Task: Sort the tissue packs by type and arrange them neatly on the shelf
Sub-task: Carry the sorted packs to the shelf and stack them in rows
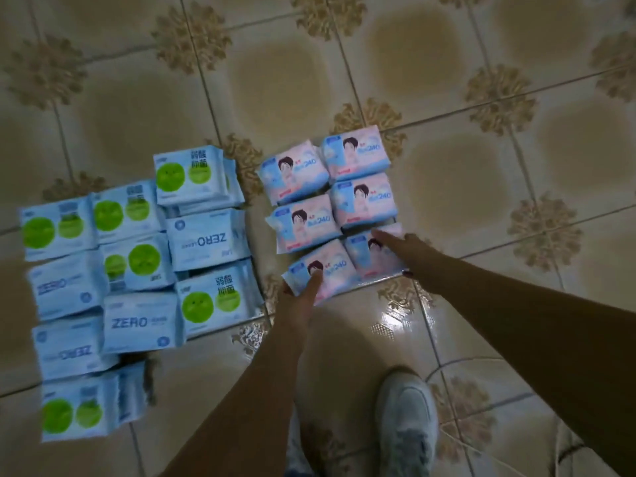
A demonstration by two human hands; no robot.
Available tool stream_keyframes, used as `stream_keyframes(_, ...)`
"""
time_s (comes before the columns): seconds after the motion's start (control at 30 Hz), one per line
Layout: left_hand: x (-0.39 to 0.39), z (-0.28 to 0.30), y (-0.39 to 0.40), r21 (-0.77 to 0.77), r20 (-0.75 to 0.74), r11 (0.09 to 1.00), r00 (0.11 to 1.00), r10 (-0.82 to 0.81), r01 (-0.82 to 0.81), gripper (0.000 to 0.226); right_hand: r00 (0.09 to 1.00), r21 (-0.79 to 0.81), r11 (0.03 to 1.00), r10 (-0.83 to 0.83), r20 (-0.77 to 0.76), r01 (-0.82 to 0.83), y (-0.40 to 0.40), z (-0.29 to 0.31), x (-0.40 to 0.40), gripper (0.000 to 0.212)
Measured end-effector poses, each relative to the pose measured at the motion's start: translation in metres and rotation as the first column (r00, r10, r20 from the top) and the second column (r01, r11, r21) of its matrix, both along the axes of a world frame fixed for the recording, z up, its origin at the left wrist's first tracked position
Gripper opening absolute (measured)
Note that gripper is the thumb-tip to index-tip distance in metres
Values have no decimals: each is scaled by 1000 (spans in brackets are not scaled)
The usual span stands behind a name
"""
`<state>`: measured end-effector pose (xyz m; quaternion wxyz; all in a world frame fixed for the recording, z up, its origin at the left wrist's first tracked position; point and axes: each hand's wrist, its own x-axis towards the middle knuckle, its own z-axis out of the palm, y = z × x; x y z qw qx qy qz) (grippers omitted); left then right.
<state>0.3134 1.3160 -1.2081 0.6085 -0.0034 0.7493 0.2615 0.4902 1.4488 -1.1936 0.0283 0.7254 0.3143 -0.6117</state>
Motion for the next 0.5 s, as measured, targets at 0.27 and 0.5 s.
stream_keyframes(0.27, -6, 78, -18, -27, 211, 980, 957, 201, -200, 52, 994, -83, 996, -38, -106, 29, -17, 75, 4, 61)
stream_keyframes(0.5, -50, 303, 8, 52, 167, 961, 951, 260, -272, 41, 984, 202, 966, -138, -116, 160, 13, 298, -36, 33)
